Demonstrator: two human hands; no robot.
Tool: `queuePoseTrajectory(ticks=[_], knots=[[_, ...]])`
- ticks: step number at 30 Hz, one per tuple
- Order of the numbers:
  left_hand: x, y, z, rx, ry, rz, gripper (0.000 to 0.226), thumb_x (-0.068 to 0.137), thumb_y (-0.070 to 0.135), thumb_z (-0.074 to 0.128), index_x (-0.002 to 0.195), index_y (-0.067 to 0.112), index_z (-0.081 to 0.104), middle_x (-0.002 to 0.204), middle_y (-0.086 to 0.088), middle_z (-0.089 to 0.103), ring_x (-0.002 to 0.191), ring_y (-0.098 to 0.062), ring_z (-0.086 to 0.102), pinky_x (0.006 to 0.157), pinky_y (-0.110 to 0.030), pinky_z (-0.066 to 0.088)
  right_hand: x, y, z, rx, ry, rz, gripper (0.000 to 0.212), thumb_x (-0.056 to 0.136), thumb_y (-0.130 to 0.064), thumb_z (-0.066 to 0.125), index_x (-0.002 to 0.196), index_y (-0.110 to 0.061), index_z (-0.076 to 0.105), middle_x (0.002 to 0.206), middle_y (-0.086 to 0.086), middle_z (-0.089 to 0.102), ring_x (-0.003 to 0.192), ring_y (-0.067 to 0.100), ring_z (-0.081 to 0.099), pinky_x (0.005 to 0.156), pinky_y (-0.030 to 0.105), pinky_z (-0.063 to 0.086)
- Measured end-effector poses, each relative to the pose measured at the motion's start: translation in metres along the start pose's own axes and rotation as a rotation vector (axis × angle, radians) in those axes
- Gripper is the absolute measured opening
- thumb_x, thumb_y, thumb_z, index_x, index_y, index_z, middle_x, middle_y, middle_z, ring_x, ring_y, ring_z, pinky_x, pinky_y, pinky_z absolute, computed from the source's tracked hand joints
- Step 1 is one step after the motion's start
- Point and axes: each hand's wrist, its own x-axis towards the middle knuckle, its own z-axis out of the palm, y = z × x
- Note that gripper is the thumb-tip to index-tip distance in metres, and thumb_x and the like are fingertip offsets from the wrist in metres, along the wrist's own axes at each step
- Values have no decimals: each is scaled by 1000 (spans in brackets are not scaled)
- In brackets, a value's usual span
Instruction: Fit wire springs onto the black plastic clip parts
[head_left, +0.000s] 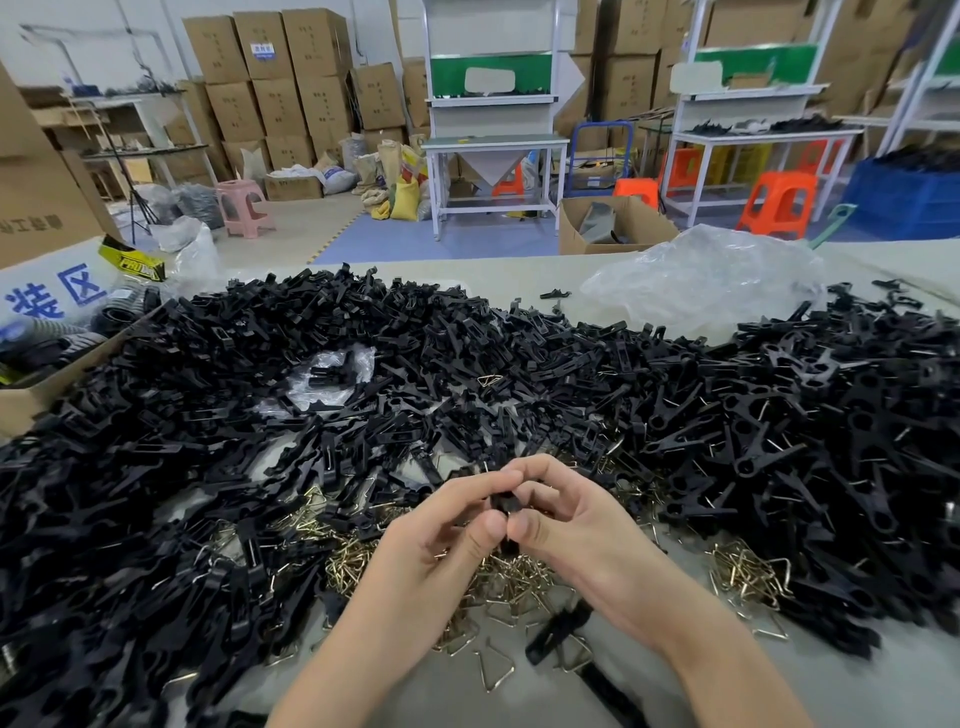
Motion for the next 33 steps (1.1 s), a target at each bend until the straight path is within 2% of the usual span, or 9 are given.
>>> queuePoseTrajectory(ticks=[3, 7, 10, 13, 19, 23, 25, 28, 33], knots=[[-2, -2, 1, 16, -18, -18, 38, 92, 61, 54, 128, 51, 62, 114, 1, 72, 105, -28, 68, 93, -51, 55, 1, -1, -1, 61, -3, 1, 51, 69, -39, 94, 111, -22, 71, 106, 8, 67, 104, 24, 66, 100, 40, 54], [-1, 0, 3, 27, -30, -18, 42, 89, 67, 56, 129, 53, 60, 117, 5, 72, 107, -22, 68, 93, -43, 56, -1, -1, 0, 127, -31, 1, 51, 73, -33, 91, 119, -21, 72, 110, 6, 69, 107, 21, 69, 94, 29, 54], [-1, 3, 1, 20, -43, -17, 46, 83, 69, 63, 124, 48, 62, 125, 13, 68, 107, -19, 70, 88, -35, 59, -1, 1, 1, 102, -33, 25, 52, 75, -33, 90, 123, -23, 71, 107, 4, 67, 107, 21, 68, 95, 30, 54], [0, 5, 0, -17, -35, -8, 43, 79, 68, 70, 115, 45, 66, 121, 15, 70, 103, -16, 71, 81, -26, 59, 0, 2, 1, 107, -83, 30, 46, 81, -27, 85, 124, -20, 69, 113, 8, 71, 111, 26, 68, 95, 31, 54], [0, -1, -5, 5, -68, -29, 43, 74, 60, 77, 113, 46, 68, 121, 11, 71, 106, -24, 69, 90, -38, 58, -2, 1, -2, 120, -112, 48, 38, 84, -17, 82, 121, -18, 71, 124, 21, 67, 112, 31, 67, 94, 35, 55], [0, -1, -2, 102, -74, 4, 39, 77, 53, 75, 116, 52, 66, 117, 19, 70, 103, -11, 68, 89, -28, 56, 0, 5, -4, -32, -58, 35, 35, 91, -5, 67, 120, -25, 71, 122, 17, 71, 112, 31, 69, 96, 41, 57], [1, -2, 0, 146, -45, 20, 35, 82, 52, 76, 114, 58, 63, 110, 22, 69, 98, -7, 67, 87, -24, 55, -1, 3, -4, -105, -33, 21, 36, 91, -11, 66, 121, -30, 71, 119, 16, 72, 114, 34, 68, 98, 42, 57], [1, -5, 0, 153, -11, 4, 33, 84, 48, 69, 115, 56, 62, 108, 20, 71, 99, -8, 69, 85, -24, 55, -2, -1, -2, -100, -51, 11, 33, 95, -23, 67, 126, -33, 69, 108, 3, 76, 106, 18, 71, 91, 28, 56], [1, -9, -2, 151, 84, 15, 31, 86, 66, 60, 114, 50, 61, 100, 16, 73, 87, -17, 70, 77, -34, 57, -1, -2, 0, 2, -49, 16, 31, 97, -26, 61, 126, -29, 71, 97, -3, 74, 93, 12, 69, 87, 26, 56]])
